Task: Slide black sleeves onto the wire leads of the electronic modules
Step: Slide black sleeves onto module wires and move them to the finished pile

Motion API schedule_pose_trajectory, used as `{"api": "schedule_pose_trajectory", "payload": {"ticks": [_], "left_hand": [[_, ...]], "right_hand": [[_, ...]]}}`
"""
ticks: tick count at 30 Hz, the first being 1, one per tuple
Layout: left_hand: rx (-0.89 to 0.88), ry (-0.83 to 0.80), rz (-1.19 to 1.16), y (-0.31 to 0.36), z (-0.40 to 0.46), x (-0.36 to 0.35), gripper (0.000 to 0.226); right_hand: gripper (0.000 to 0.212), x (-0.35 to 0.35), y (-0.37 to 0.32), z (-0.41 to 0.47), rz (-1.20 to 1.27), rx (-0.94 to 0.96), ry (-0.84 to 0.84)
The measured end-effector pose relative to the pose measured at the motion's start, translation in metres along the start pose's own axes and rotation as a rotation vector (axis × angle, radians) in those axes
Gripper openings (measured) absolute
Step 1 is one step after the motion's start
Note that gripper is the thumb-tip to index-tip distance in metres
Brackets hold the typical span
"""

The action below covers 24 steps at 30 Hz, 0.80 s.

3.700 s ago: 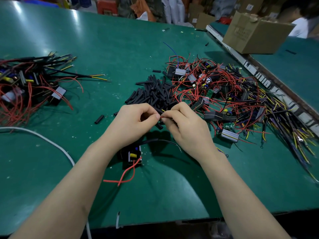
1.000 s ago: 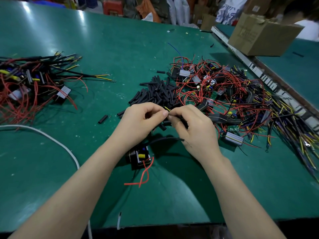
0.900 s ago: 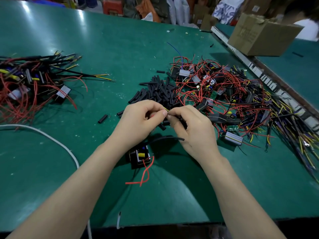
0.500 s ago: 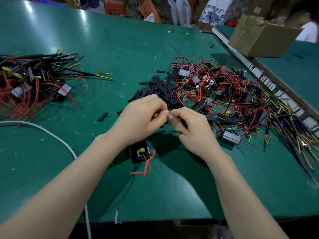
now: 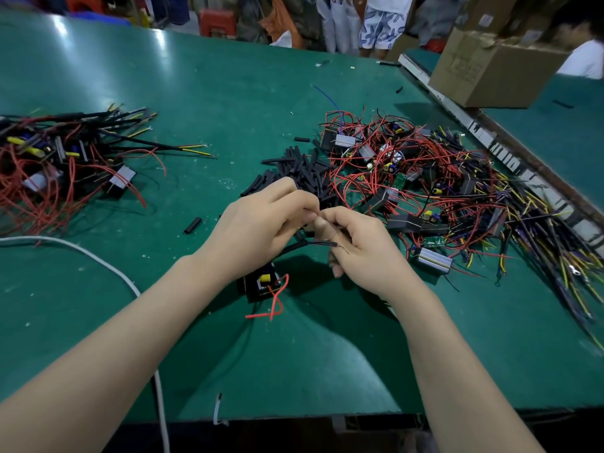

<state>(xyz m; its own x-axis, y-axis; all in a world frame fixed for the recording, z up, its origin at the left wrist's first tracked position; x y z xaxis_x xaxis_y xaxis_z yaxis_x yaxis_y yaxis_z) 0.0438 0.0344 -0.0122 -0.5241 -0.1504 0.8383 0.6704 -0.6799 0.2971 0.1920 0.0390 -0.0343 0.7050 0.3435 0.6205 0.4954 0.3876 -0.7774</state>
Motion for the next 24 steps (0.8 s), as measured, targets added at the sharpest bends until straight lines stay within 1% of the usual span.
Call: {"api": "schedule_pose_trajectory", "payload": {"ticks": [3, 5, 7, 9, 13, 14, 15, 17, 18, 19, 20, 21, 22, 24], "left_hand": [[-0.039, -0.020, 0.172, 0.003, 0.000, 0.000, 0.010], [-0.048, -0.056, 0.236, 0.005, 0.002, 0.000, 0.009], [-0.030, -0.084, 0.268, 0.005, 0.004, -0.001, 0.017], [0.031, -0.114, 0.255, 0.005, 0.005, -0.002, 0.030], [0.176, -0.200, 0.091, -0.010, 0.008, 0.004, 0.041], [0.209, -0.158, 0.019, -0.013, 0.009, 0.011, 0.042], [0.243, -0.057, -0.039, -0.018, 0.008, 0.020, 0.038], [0.360, 0.146, -0.130, -0.027, 0.002, 0.039, 0.027], [0.412, 0.207, -0.167, -0.031, 0.000, 0.045, 0.020], [0.454, 0.214, -0.178, -0.035, -0.002, 0.049, 0.012], [0.496, 0.192, -0.163, -0.039, -0.003, 0.050, 0.019], [0.527, 0.153, -0.159, -0.042, -0.004, 0.050, 0.034], [0.546, 0.156, -0.160, -0.044, -0.005, 0.051, 0.038], [0.570, 0.247, -0.113, -0.048, -0.006, 0.055, 0.022]], "right_hand": [[0.018, -0.003, 0.003, 0.001, 0.100, -0.064, -0.046], [0.019, -0.003, 0.005, 0.001, 0.161, -0.096, -0.063], [0.020, -0.002, 0.006, 0.001, 0.184, -0.107, -0.065], [0.020, -0.001, 0.006, 0.002, 0.147, -0.098, -0.042], [0.014, 0.006, 0.009, 0.003, 0.014, -0.059, 0.042], [0.012, 0.006, 0.010, 0.004, -0.009, -0.056, 0.044], [0.012, 0.005, 0.011, 0.003, -0.018, -0.056, 0.042], [0.012, 0.005, 0.012, 0.003, -0.011, -0.052, 0.049], [0.012, 0.005, 0.012, 0.003, -0.014, -0.049, 0.058], [0.012, 0.006, 0.012, 0.003, -0.024, -0.046, 0.065], [0.011, 0.006, 0.012, 0.003, -0.035, -0.043, 0.071], [0.011, 0.006, 0.013, 0.003, -0.043, -0.040, 0.077], [0.011, 0.006, 0.014, 0.003, -0.052, -0.038, 0.081], [0.011, 0.006, 0.015, 0.003, -0.081, -0.033, 0.090]]}}
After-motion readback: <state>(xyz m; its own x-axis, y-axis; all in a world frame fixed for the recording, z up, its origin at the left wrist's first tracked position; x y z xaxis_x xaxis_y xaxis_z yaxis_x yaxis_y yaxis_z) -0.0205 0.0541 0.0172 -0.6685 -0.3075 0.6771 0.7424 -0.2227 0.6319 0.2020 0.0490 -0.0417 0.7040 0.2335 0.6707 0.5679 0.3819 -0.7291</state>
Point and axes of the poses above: each hand's wrist, its own z-axis towards the middle knuckle, its own x-axis out of the back of the hand, y = z × x, the point moved 4 cm from there along z, towards the middle knuckle, and after that the axes turned 12 degrees about -y, right-handed, at the moved point
